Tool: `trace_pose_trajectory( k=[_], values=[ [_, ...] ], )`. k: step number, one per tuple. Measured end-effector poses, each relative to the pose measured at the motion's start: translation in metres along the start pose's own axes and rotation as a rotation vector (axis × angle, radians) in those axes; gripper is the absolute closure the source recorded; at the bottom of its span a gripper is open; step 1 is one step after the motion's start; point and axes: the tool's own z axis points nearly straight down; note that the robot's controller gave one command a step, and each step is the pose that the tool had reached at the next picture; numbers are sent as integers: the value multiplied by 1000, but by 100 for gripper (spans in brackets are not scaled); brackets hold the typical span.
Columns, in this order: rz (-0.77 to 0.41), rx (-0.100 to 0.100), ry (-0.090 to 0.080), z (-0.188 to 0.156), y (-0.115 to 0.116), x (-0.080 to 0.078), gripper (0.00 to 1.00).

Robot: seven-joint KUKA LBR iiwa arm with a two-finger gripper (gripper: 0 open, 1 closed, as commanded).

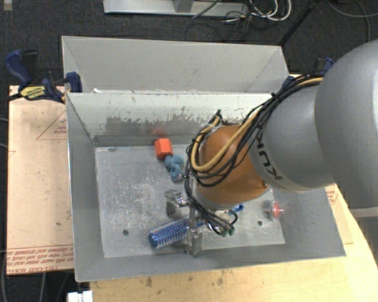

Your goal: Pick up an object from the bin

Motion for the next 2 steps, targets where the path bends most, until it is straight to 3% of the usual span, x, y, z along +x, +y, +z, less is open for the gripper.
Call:
trace_pose_trajectory(
  k=[1, 2],
  values=[
    [0, -1, 2, 1, 0, 1, 100],
    [2, 3, 25, -41, 1, -1, 100]
  ],
)
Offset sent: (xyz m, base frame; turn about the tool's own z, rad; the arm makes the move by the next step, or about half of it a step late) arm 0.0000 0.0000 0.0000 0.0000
